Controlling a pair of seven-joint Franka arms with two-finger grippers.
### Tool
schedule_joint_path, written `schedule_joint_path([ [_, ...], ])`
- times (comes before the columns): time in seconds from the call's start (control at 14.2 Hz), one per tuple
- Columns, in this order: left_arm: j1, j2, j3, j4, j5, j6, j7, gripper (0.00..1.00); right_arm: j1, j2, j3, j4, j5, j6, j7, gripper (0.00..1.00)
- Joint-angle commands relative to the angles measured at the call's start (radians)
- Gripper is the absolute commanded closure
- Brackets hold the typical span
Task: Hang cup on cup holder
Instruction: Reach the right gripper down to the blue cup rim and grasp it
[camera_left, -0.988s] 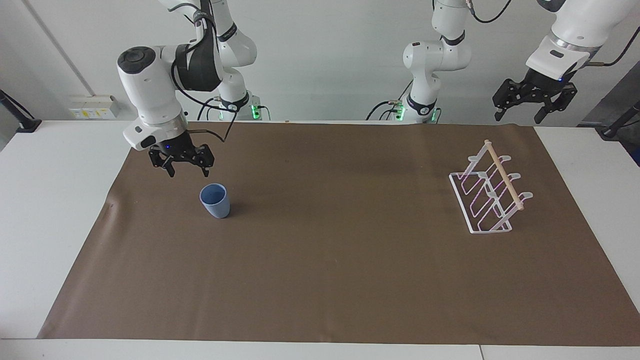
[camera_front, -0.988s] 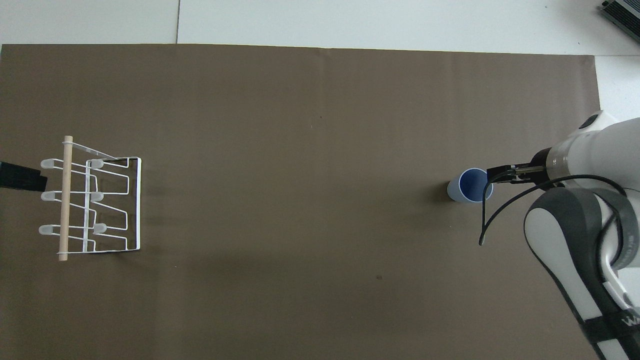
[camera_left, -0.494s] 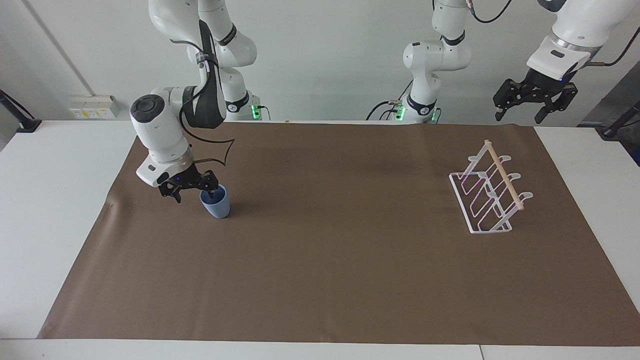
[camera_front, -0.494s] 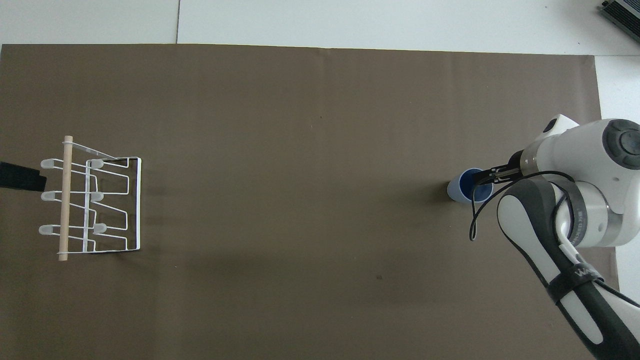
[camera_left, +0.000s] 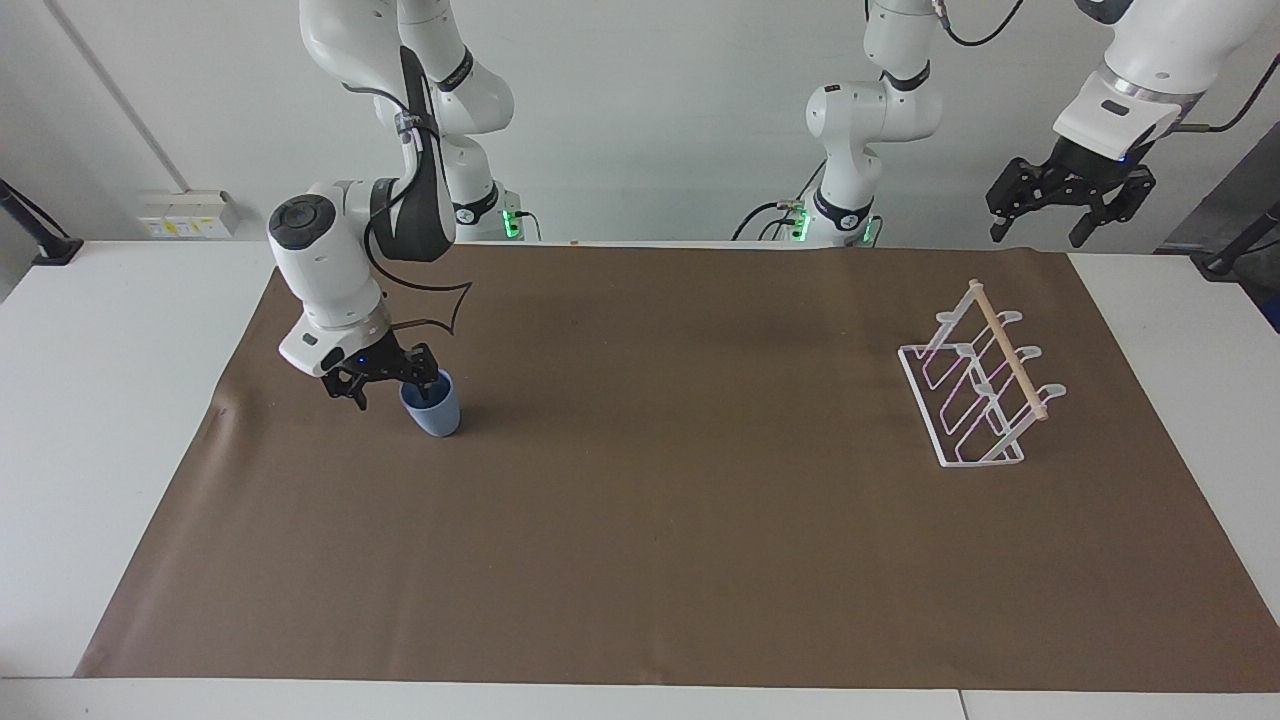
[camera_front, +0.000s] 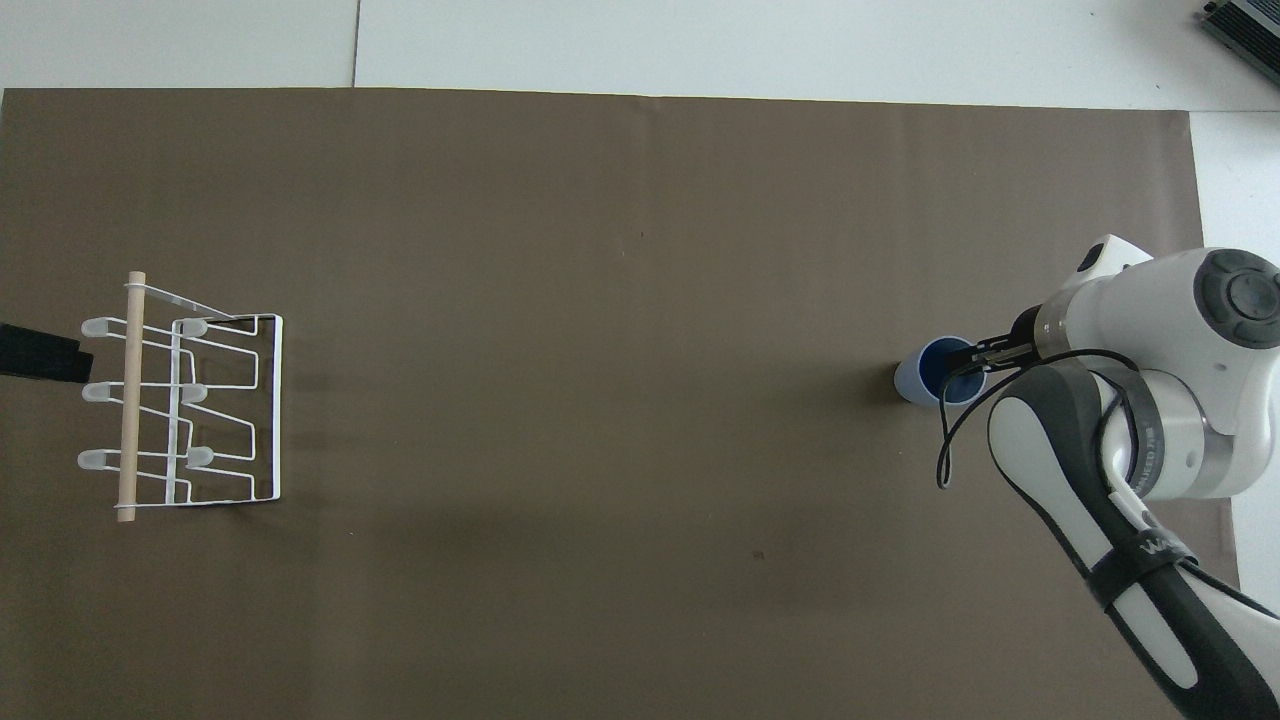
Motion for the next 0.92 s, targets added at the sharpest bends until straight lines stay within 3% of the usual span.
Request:
schedule_joint_path([
  [0.0, -0.003, -0.027, 0.004, -0.033, 0.011, 0.011, -0.009, 0.0, -0.008, -0.007, 0.004, -0.018, 0.024, 0.021, -0.043, 0.49],
  [0.21, -0.003, -0.027, 0.002, -0.033, 0.011, 0.011, -0.009, 0.0, -0.006, -0.007, 0.006, -0.023, 0.032, 0.021, -0.043, 0.68],
  [0.35, -0.003, -0.027, 0.002, -0.032, 0.011, 0.011, -0.009, 0.0, -0.005, -0.007, 0.006, -0.023, 0.032, 0.021, -0.032, 1.0],
  [0.63, -0.01, -0.031, 0.002, -0.026, 0.011, 0.009, -0.003, 0.0, -0.003, -0.007, 0.006, -0.006, 0.069, -0.008, -0.027, 1.0],
  [0.85, -0.015, -0.031, 0.001, -0.026, 0.011, 0.001, -0.004, 0.0, 0.0, -0.016, 0.016, 0.126, 0.076, -0.178, -0.032, 1.0],
])
